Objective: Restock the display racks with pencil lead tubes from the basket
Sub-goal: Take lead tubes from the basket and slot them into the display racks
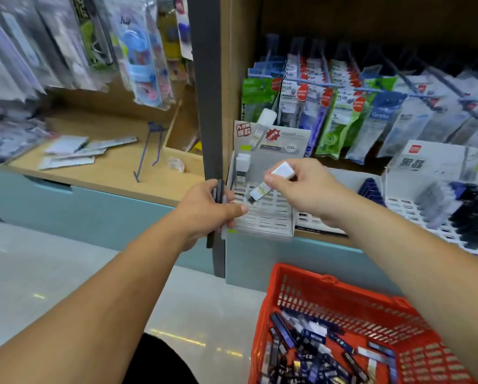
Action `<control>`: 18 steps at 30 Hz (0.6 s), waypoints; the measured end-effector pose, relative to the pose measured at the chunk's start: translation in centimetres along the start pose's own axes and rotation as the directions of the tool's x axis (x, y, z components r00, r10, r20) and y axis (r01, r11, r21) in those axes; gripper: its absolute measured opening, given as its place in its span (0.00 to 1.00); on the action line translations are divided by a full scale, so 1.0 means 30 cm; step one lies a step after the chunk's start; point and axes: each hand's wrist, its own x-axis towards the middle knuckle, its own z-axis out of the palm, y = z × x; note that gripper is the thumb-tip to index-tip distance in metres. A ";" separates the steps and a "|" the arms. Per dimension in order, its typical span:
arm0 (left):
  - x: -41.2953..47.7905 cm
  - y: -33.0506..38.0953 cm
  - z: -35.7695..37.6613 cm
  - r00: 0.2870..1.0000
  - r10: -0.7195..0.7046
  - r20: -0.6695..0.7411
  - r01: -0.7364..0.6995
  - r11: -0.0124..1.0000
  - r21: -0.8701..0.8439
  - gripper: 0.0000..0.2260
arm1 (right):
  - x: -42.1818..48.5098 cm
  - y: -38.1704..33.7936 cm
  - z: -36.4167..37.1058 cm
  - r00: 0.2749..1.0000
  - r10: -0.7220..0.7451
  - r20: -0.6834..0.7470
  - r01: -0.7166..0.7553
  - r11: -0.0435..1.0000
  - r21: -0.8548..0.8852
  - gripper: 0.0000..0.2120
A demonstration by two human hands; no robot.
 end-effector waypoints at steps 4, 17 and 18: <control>0.019 -0.024 -0.035 0.996 -0.086 0.041 0.089 0.990 -0.109 0.06 | 0.091 -0.029 0.046 0.997 0.008 0.077 0.012 0.967 -0.253 0.09; 0.058 -0.039 -0.052 0.990 -0.141 0.026 0.141 0.925 -0.354 0.10 | 0.211 0.020 0.150 0.985 -0.117 -0.126 0.093 0.979 -0.181 0.09; 0.060 -0.038 -0.053 0.990 -0.140 0.021 0.138 0.921 -0.363 0.10 | 0.214 0.018 0.150 0.984 -0.125 -0.131 0.098 0.976 -0.197 0.09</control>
